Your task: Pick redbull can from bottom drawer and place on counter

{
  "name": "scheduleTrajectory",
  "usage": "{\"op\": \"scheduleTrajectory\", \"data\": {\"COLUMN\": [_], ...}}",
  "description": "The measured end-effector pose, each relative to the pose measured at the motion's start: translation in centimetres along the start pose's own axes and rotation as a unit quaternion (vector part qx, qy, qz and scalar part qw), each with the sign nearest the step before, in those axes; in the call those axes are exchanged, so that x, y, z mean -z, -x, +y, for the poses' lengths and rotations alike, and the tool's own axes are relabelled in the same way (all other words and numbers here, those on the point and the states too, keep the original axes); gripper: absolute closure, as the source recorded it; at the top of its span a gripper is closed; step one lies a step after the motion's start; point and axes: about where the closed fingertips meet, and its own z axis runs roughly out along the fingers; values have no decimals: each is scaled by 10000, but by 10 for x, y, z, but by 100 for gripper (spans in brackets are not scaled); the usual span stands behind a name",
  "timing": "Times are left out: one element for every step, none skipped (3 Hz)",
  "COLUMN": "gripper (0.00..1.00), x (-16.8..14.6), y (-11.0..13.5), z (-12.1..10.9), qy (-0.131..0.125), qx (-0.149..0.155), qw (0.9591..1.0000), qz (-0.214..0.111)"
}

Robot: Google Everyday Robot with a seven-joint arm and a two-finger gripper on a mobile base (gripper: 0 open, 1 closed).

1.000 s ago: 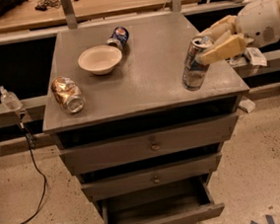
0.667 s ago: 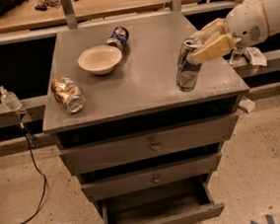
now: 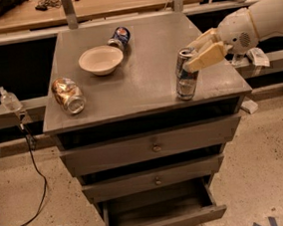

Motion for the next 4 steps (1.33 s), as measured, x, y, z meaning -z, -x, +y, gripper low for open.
{"op": "scheduleTrajectory", "data": {"gripper": [84, 53, 30, 7], "x": [-3, -7, -10, -13], "y": [-1, 0, 0, 1], "z": [0, 0, 0, 0], "qy": [14, 46, 63, 86], "qx": [0, 2, 4, 5], "qw": [10000, 10000, 10000, 10000], "qz": [23, 13, 10, 6]}}
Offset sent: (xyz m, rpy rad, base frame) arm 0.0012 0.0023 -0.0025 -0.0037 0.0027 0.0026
